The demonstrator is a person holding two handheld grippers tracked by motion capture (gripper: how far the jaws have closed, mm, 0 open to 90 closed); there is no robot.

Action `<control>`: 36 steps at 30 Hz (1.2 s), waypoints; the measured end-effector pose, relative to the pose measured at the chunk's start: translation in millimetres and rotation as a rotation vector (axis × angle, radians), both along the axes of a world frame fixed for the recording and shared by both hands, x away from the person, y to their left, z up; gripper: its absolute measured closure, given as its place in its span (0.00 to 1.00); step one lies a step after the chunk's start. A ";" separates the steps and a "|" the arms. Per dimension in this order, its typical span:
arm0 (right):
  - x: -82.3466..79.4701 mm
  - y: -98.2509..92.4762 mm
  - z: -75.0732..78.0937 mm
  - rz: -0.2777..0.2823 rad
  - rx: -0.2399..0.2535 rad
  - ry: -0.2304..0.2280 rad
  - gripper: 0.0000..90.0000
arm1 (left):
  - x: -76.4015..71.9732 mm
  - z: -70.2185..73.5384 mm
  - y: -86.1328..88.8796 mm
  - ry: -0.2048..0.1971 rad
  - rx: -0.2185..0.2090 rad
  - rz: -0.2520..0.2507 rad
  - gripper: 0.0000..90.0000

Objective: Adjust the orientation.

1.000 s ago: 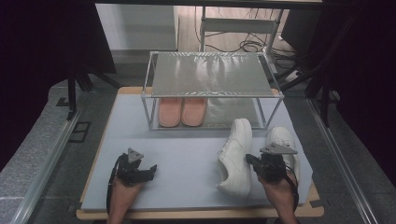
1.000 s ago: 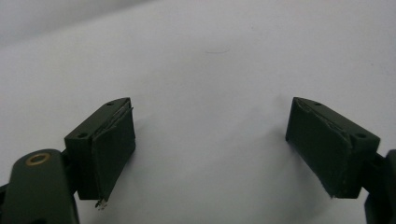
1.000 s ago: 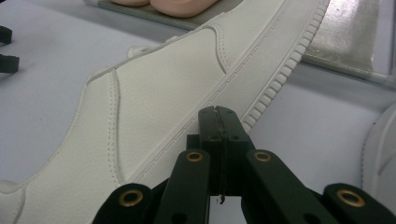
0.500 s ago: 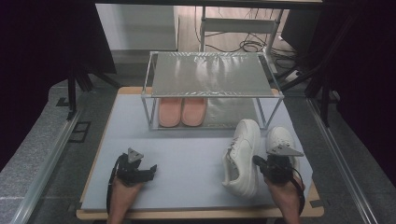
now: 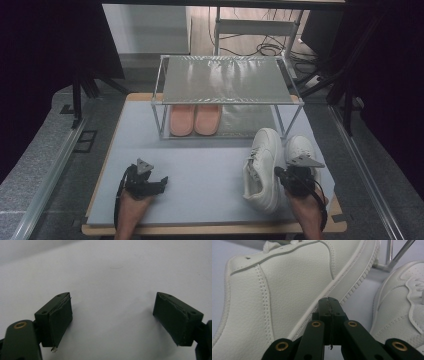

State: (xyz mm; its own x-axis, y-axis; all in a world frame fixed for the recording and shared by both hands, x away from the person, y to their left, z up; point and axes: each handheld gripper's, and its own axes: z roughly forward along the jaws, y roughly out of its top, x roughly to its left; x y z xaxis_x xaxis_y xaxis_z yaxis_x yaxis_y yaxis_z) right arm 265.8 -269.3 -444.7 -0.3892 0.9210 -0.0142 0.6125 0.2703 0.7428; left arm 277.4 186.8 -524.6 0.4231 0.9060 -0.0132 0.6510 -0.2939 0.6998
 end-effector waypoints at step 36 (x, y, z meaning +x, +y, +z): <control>-11.2 -42.2 31.3 -0.055 0.043 -0.032 0.99 | -0.1 0.0 -0.1 -0.001 0.001 0.000 0.18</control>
